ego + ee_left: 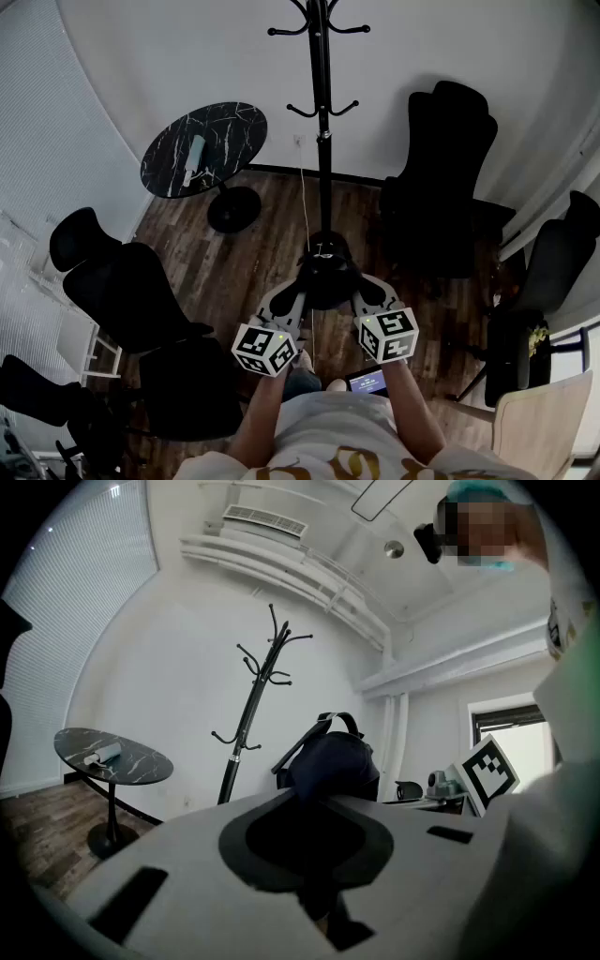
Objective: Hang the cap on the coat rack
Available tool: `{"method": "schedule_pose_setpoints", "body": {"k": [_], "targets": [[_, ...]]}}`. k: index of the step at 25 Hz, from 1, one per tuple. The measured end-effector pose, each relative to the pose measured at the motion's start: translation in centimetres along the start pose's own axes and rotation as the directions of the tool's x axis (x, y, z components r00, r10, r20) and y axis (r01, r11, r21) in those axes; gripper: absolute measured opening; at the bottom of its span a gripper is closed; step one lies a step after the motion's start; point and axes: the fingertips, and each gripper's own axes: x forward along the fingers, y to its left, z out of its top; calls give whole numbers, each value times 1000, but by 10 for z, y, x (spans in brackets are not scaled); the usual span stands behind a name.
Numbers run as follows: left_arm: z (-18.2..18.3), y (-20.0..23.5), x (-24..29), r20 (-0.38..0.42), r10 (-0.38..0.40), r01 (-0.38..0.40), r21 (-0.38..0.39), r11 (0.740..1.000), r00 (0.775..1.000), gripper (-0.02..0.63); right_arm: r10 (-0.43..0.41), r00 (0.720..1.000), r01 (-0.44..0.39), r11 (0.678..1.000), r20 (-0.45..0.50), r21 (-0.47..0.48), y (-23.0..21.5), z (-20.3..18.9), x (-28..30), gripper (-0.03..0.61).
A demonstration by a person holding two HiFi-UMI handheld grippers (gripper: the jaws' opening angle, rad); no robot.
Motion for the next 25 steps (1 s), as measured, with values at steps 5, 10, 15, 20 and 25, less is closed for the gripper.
{"method": "schedule_pose_setpoints", "body": {"k": [5, 10, 15, 20, 25], "targets": [[-6, 1, 4, -17, 36, -36, 18, 999, 999, 25, 21, 1000, -21, 1000, -12, -1, -3, -6, -1, 26], [-5, 0, 4, -17, 40, -39, 17, 999, 999, 25, 28, 1000, -28, 1000, -14, -1, -3, -6, -2, 26], [-3, -4, 5, -21, 35, -35, 17, 999, 999, 25, 56, 998, -56, 996, 9, 65, -4, -2, -6, 28], [-9, -9, 5, -46, 24, -23, 23, 999, 999, 25, 51, 999, -51, 995, -4, 85, -7, -8, -9, 28], [-11, -5, 20, -67, 10, -8, 20, 1000, 998, 25, 42, 999, -41, 993, -11, 112, -18, -11, -3, 28]]}}
